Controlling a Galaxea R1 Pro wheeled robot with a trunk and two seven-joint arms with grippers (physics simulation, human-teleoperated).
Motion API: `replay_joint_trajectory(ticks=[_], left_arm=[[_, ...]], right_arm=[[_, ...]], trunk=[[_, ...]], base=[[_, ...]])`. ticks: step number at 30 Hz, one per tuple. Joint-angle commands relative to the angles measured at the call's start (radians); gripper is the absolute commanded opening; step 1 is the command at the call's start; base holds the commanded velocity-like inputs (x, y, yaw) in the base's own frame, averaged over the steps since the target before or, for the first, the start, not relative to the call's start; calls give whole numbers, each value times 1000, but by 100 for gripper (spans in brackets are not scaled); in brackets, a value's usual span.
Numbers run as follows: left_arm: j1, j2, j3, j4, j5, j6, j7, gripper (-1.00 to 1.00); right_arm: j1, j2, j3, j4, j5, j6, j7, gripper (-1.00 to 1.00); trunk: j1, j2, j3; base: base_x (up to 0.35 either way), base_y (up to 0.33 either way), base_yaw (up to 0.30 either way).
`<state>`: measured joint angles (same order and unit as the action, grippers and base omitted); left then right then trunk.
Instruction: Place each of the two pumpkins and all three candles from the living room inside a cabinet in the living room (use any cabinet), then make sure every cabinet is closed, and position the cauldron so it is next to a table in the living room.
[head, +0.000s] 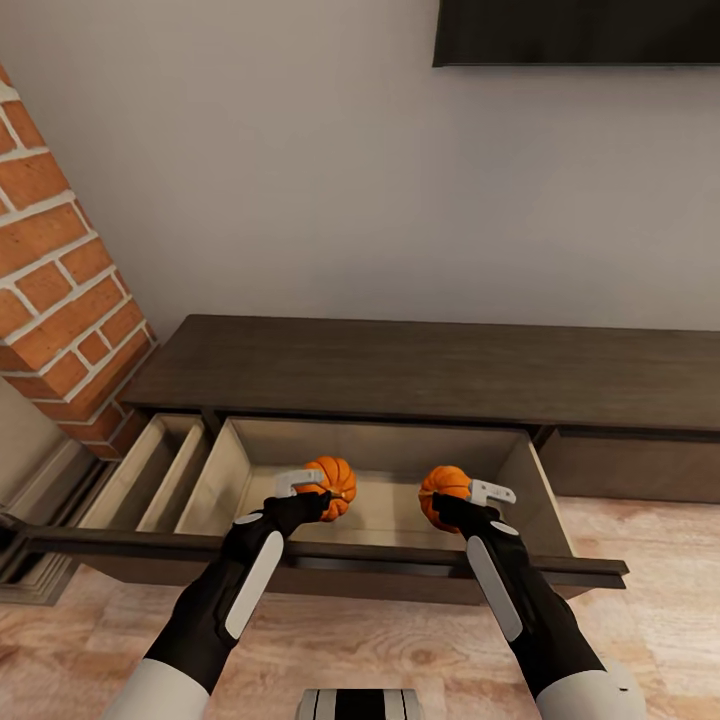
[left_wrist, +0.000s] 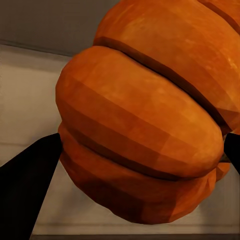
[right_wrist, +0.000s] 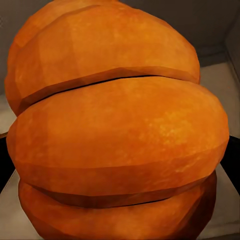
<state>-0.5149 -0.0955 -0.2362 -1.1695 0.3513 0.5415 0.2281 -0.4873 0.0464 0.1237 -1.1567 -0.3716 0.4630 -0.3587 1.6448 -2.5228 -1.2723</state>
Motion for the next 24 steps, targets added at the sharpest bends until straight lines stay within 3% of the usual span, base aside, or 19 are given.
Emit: replay_joint_trajectory(ticks=[1, 12, 24], left_arm=[[0, 0, -2, -2, 11, 3, 9, -100], [0, 0, -2, -1, 11, 4, 8, -100], [0, -2, -4, -2, 10, 11, 7, -100]], right_arm=[[-1, 0, 2, -1, -10, 2, -11, -100], [-1, 0, 2, -2, -10, 3, -11, -100], [-1, 0, 2, -5, -12, 20, -10, -100]], trunk=[[0, 0, -1], [0, 0, -1], [0, 0, -1]], base=[[26, 0, 0], [101, 0, 0], [10, 0, 0]])
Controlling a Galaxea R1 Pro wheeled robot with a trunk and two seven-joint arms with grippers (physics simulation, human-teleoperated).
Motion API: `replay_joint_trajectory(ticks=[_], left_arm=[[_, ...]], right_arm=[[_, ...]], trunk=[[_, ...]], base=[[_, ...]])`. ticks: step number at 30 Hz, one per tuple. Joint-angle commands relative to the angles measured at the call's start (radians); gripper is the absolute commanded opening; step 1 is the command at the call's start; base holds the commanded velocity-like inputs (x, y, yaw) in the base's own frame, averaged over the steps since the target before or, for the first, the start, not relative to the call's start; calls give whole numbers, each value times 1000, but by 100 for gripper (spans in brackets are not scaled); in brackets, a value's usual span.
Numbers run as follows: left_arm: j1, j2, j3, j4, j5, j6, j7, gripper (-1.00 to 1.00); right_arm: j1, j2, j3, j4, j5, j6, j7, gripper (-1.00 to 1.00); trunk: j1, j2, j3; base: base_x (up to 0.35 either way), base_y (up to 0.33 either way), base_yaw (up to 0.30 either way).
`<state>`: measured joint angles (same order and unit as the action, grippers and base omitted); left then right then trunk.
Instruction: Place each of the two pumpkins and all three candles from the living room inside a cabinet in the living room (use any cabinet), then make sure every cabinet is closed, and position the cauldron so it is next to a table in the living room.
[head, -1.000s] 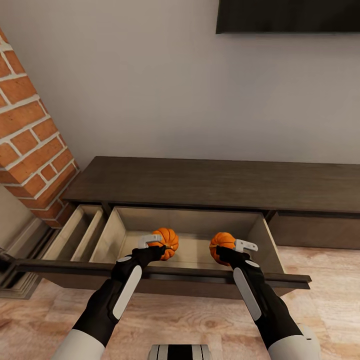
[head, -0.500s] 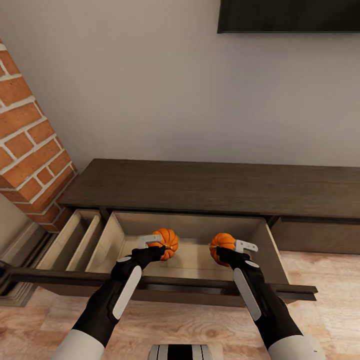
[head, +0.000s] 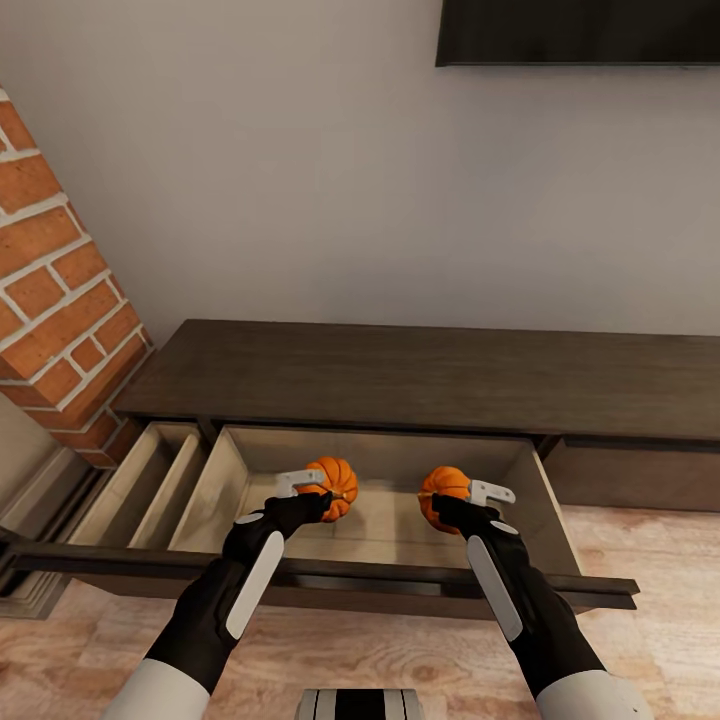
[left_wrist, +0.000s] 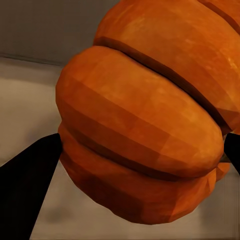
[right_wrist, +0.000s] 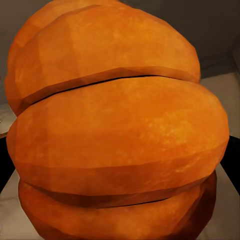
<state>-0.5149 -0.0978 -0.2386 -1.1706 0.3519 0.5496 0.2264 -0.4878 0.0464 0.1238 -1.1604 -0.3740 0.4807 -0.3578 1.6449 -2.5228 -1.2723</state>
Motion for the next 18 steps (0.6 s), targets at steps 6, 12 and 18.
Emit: replay_joint_trajectory(ticks=[6, 12, 18], left_arm=[[-2, -6, -2, -1, 8, 47, 12, -100], [-3, -7, -3, -3, 15, 64, 86, -100], [-4, -6, -3, -22, 17, 113, 98, -100]], right_arm=[[-19, 0, 2, 1, -20, 47, -28, -100], [-21, 0, 1, 1, -22, 66, -32, -100], [-23, 0, 2, 1, -22, 71, -32, -100]], trunk=[[0, 0, -1], [0, 0, -1], [0, 0, -1]], base=[[0, 0, 0], [0, 0, 0], [0, 0, 0]])
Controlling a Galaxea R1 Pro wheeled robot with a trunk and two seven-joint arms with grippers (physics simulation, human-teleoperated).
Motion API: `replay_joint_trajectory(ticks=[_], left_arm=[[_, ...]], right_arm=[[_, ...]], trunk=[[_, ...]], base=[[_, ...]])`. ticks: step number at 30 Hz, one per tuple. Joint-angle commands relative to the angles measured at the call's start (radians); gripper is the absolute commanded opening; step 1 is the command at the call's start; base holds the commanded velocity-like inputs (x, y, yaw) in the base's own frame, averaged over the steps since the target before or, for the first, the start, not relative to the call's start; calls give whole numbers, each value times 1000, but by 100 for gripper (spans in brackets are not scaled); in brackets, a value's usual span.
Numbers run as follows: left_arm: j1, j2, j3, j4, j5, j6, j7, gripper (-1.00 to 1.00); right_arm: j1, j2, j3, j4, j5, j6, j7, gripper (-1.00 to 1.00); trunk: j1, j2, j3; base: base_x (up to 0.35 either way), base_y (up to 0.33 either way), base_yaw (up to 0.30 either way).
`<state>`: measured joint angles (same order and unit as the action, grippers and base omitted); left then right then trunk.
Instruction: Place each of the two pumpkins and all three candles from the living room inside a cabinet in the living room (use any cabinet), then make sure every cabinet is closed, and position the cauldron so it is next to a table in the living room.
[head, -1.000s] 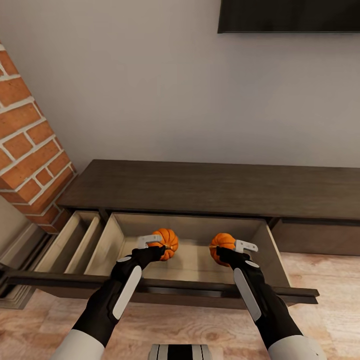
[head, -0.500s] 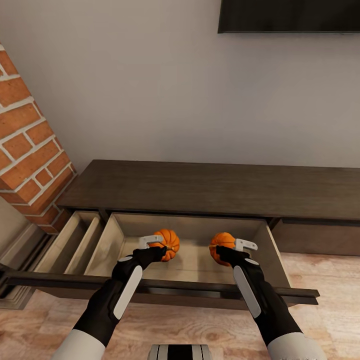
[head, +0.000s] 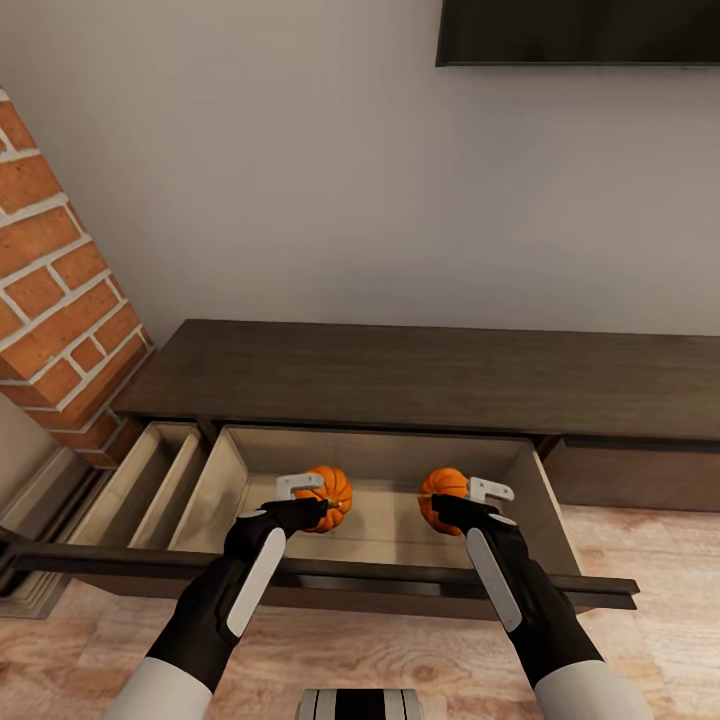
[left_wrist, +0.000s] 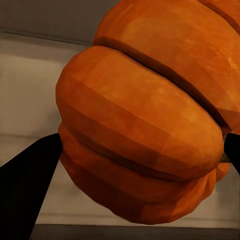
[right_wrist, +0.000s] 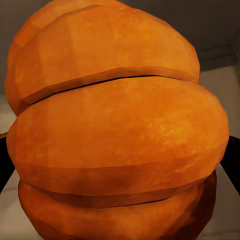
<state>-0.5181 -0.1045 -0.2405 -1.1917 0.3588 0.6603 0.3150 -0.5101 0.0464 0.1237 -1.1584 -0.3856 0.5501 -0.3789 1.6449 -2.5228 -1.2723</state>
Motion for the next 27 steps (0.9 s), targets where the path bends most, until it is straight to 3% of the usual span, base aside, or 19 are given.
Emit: replay_joint_trajectory(ticks=[1, 3, 4, 14, 15, 23, 27], left_arm=[[0, 0, -1, -4, 11, 5, 10, -100], [0, 0, -1, -6, 12, 8, 10, -100], [0, 0, -1, -7, 12, 9, 10, -100], [0, 2, -1, -8, 13, 9, 10, -100], [0, 2, -1, -8, 14, 9, 10, 100], [0, 2, 0, -16, 16, 9, 8, 100], [0, 2, 0, -19, 17, 10, 7, 100]], right_arm=[[-1, 0, 2, -1, -10, 2, -11, -100], [-1, 0, 2, -1, -10, 2, -11, -100], [-1, 0, 2, -1, -10, 2, -11, 100], [-1, 0, 2, 0, -9, 6, -11, 100], [-1, 0, 2, 0, -9, 6, -11, 100], [-1, 0, 2, 2, -9, 7, -11, 100], [-1, 0, 2, 2, -9, 7, -11, 100]], trunk=[[0, 0, -1], [0, 0, -1], [0, 0, -1], [0, 0, -1], [0, 0, -1], [0, 0, -1], [-2, 1, 15]], base=[[0, 0, 0], [0, 0, 0], [0, 0, 0], [0, 0, 0], [0, 0, 0], [0, 0, 0], [0, 0, 0]])
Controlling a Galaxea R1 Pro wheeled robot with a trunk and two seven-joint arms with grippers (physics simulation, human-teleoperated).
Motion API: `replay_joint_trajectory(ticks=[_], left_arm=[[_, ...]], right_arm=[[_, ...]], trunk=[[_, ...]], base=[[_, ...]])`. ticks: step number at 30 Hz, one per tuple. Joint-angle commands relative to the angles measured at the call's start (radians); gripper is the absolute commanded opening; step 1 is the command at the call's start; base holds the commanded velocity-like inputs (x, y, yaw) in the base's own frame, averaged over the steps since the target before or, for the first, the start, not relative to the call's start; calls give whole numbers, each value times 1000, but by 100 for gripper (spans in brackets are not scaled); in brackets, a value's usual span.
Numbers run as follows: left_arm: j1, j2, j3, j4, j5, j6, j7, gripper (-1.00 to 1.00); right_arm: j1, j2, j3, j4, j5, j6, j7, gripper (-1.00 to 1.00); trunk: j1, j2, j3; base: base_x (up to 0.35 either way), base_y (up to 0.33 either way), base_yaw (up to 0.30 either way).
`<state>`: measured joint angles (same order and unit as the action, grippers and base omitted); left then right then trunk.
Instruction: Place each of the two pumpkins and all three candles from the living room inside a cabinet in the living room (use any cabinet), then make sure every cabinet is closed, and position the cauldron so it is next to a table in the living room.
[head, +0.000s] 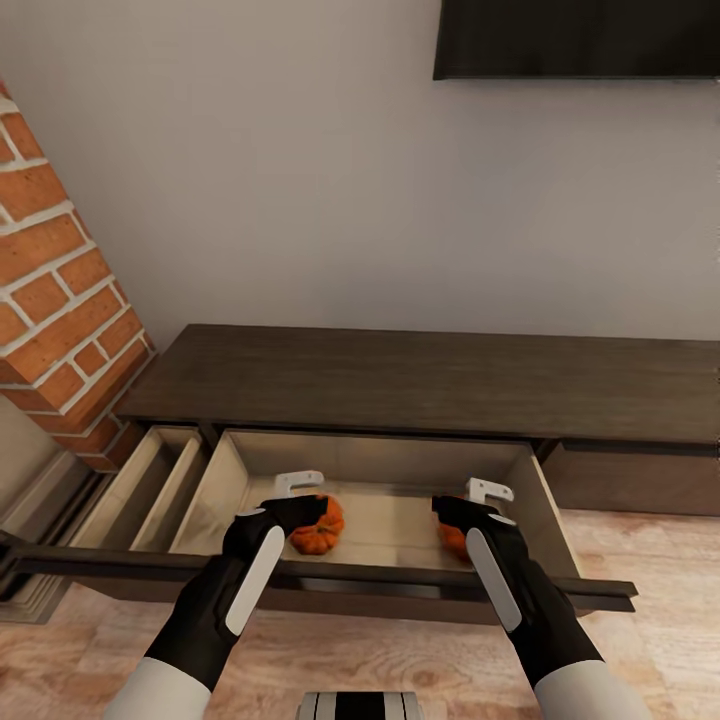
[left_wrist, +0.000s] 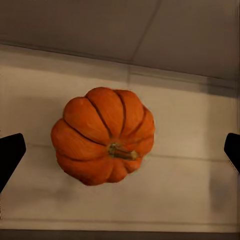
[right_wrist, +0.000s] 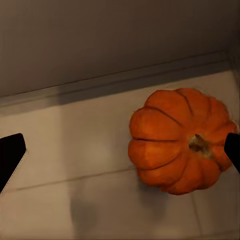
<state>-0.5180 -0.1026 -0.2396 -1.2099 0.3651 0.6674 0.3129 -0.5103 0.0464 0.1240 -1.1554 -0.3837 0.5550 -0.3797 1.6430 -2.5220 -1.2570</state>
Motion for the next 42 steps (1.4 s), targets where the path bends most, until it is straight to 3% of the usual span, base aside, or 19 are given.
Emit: replay_joint_trajectory(ticks=[1, 7, 15, 36, 42], left_arm=[[0, 0, -1, -1, 11, 3, 9, 100], [0, 0, -1, -2, 11, 3, 9, 100], [0, 0, -1, -2, 11, 4, 9, 100], [0, -2, -1, -3, 11, 56, 11, 100], [-1, -2, -1, -18, 11, 94, 9, 100]], right_arm=[[-1, 0, 2, -1, -11, 2, -10, 100], [-1, 0, 2, -1, -11, 3, -10, 100], [-10, 0, 1, 0, -12, 44, -10, 100], [-14, 0, 1, -1, -14, 65, -9, 100], [-23, 0, 0, -2, -15, 108, -8, 100]], trunk=[[-1, 0, 3], [-3, 1, 26], [-3, 1, 26], [-13, 6, 108], [-15, 8, 131]], base=[[0, 0, 0], [0, 0, 0], [0, 0, 0], [0, 0, 0], [0, 0, 0]])
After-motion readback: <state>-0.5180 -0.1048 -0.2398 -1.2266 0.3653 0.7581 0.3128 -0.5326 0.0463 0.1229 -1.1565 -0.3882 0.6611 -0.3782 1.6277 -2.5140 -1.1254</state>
